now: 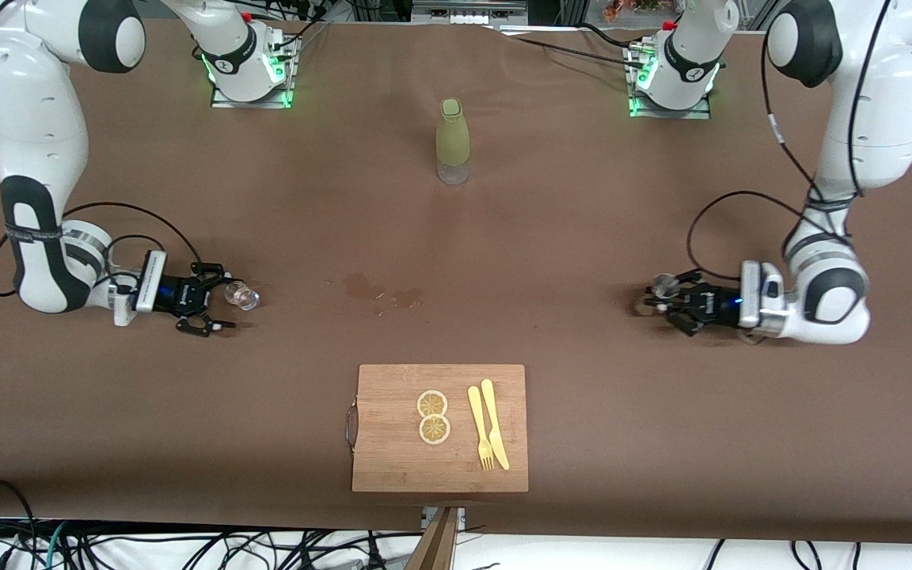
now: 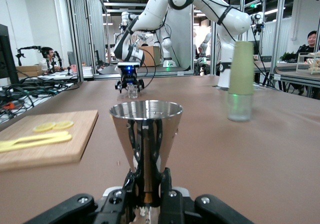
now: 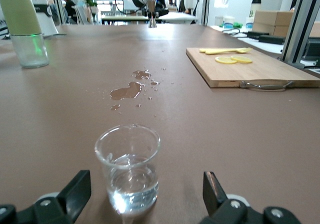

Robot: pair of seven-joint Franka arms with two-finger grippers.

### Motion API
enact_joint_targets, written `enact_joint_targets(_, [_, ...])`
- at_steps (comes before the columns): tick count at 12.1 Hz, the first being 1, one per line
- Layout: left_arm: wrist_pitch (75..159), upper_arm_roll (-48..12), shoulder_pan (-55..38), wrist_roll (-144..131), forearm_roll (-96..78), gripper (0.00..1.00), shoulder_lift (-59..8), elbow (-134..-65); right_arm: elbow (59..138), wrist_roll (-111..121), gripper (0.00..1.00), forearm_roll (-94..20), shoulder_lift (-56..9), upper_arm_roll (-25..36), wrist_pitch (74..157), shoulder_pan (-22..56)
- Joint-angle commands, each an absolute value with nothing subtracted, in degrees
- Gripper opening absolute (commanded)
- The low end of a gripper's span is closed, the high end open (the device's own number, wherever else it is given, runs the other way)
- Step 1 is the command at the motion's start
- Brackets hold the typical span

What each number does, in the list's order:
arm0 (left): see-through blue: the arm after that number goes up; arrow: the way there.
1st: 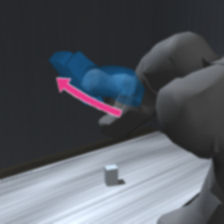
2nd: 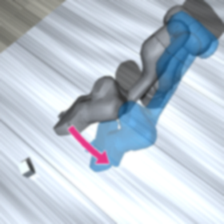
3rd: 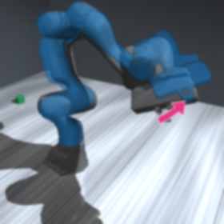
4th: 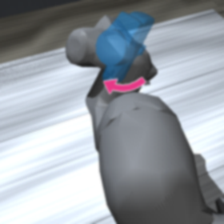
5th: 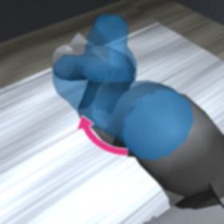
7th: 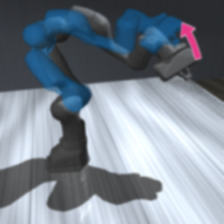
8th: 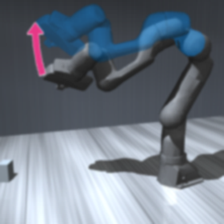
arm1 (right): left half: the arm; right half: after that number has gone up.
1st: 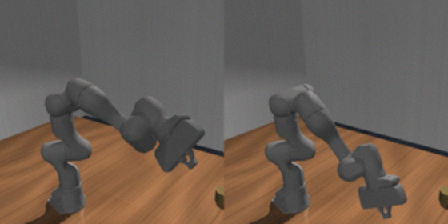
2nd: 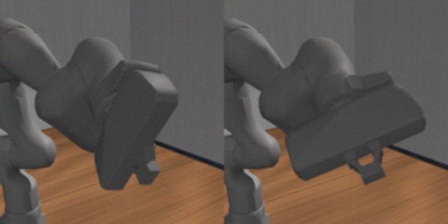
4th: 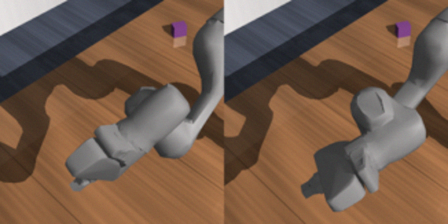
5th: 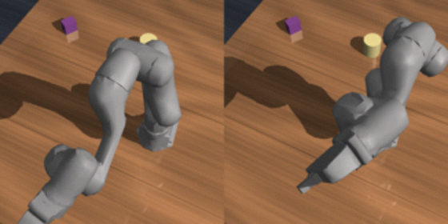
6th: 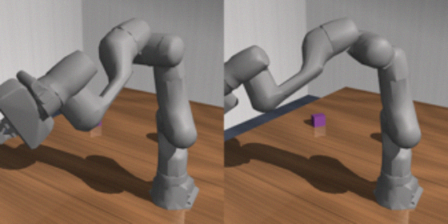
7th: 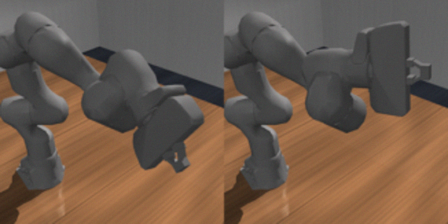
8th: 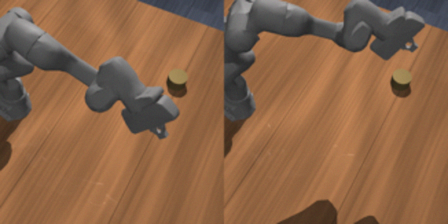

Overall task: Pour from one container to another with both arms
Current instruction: 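Carry the jigger back with the left gripper while the right gripper returns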

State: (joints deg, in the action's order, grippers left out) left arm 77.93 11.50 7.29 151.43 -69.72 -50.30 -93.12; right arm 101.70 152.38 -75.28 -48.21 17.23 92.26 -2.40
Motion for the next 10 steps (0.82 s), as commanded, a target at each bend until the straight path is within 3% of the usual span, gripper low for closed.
enact_joint_targets(1, [75.4, 14.6, 9.7, 156.3, -64.8, 0.0, -49.0, -94.0, 106.6, 147.8, 0.99, -68.7, -40.6, 17.0, 95.4, -3.5])
enact_joint_targets(10, [69.4, 19.1, 15.1, 168.2, -63.8, 0.0, -56.2, -93.6, 110.5, 120.5, 0.98, -49.8, -25.5, 17.5, 101.9, -4.4])
